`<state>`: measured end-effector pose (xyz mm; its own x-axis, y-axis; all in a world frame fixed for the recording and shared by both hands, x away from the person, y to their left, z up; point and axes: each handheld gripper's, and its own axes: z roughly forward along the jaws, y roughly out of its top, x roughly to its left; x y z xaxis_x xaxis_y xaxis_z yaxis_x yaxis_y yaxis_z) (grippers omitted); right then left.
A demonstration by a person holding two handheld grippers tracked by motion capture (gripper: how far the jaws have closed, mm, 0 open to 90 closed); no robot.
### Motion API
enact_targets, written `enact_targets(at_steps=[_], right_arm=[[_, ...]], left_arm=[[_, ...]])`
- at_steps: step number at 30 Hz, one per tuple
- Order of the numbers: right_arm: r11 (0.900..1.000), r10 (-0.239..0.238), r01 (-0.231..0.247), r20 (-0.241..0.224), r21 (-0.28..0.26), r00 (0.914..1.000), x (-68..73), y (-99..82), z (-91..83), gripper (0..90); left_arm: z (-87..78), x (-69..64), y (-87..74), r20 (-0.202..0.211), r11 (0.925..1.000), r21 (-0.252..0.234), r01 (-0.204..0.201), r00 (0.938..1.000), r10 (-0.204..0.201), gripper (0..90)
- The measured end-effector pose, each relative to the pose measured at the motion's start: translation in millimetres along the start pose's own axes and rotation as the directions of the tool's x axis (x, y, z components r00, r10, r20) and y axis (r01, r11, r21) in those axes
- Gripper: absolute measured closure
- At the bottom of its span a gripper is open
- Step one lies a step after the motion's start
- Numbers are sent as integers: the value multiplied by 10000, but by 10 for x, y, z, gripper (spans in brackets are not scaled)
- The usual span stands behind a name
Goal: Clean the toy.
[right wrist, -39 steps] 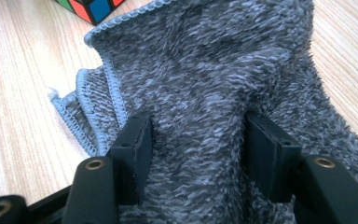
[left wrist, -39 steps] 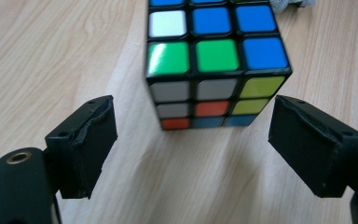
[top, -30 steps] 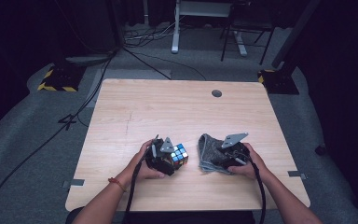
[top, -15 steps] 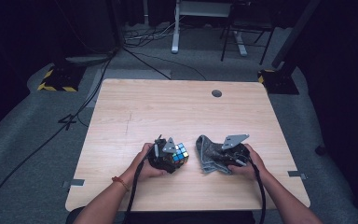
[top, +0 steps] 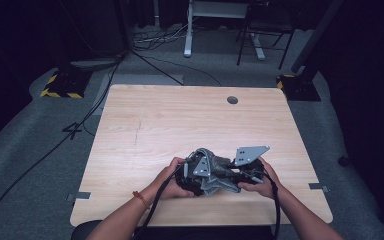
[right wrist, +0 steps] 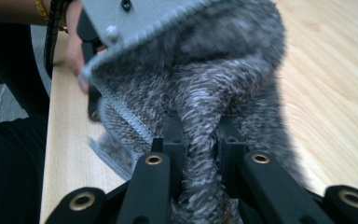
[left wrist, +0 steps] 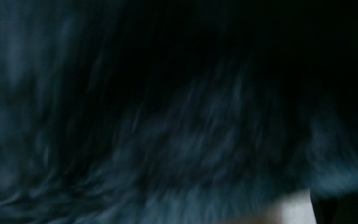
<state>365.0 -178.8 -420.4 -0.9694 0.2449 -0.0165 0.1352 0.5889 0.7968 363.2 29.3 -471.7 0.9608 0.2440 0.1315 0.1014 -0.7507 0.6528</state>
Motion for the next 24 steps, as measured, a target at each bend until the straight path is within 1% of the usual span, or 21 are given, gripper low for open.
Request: enact_targets(at_steps=[2, 3, 5, 7, 8, 9, 11, 12, 14, 15, 16, 17, 18, 19, 20, 22, 24], right_arm=[[9995, -201, 196, 186, 256, 9996, 39, 21, 53, 787], [9990, -295, 283, 350, 342, 9990, 49, 28, 66, 787], [9984, -363, 338, 553, 447, 9978, 46, 27, 73, 788], [9982, -338, 297, 792, 522, 9963, 12, 4, 55, 789], [9982, -272, 223, 898, 552, 9956, -16, -18, 38, 790], [9987, -90, 40, 975, 515, 9952, -51, -48, 20, 791], [9972, 182, -270, 1251, 694, 9920, -123, -123, 1, 792], [9961, 271, -378, 1308, 793, 9910, -160, -171, 3, 792], [9935, 568, -683, 1230, 910, 9908, -218, -260, 21, 792], [9934, 657, -753, 1093, 860, 9918, -236, -289, 29, 792], [9936, 809, -875, 913, 708, 9925, -246, -300, 29, 792], [9943, 856, -902, 787, 567, 9932, -247, -294, 25, 792], [9955, 832, -860, 684, 396, 9942, -238, -279, 18, 792], [9962, 839, -849, 467, 196, 9954, -227, -264, 12, 792], [9963, 849, -852, 374, 82, 9957, -210, -252, 13, 792], [9971, 757, -757, 371, -15, 9964, -175, -240, 15, 793], [9950, 913, -908, 101, -409, 9958, -168, -228, -13, 796]], left_arm=[[4, -1, -6, -57, 10000, 63, 32, 10000, -32, 334], [-1, 9, -17, -37, 9999, 33, 136, 9999, -136, 335], [-31, 26, -33, -64, 9997, -14, 227, 9997, -227, 337], [-66, 35, -41, -175, 9998, -10, 208, 9996, -209, 339], [-85, 39, -48, -206, 9997, -50, 219, 9995, -220, 339], [-104, 45, -55, -204, 9997, -107, 225, 9995, -227, 339], [-155, 63, -64, -170, 9989, -354, 299, 9994, -306, 339], [-187, 69, -61, -224, 9983, -499, 313, 9992, -325, 339], [-244, 88, -55, -153, 9954, -855, 440, 9988, -455, 340], [-260, 91, -52, -151, 9943, -957, 475, 9987, -492, 339], [-263, 90, -50, -140, 9943, -965, 442, 9989, -458, 339], [-255, 85, -50, -78, 9946, -944, 435, 9990, -444, 339], [-241, 78, -50, -104, 9947, -954, 393, 9991, -405, 339], [-231, 73, -50, -58, 9947, -940, 406, 9991, -414, 339], [-225, 73, -51, -5, 9945, -946, 452, 9990, -455, 338], [-212, 74, -52, -62, 9951, -918, 380, 9992, -387, 337], [-188, 60, -46, -149, 9968, -741, 304, 9994, -316, 333]])
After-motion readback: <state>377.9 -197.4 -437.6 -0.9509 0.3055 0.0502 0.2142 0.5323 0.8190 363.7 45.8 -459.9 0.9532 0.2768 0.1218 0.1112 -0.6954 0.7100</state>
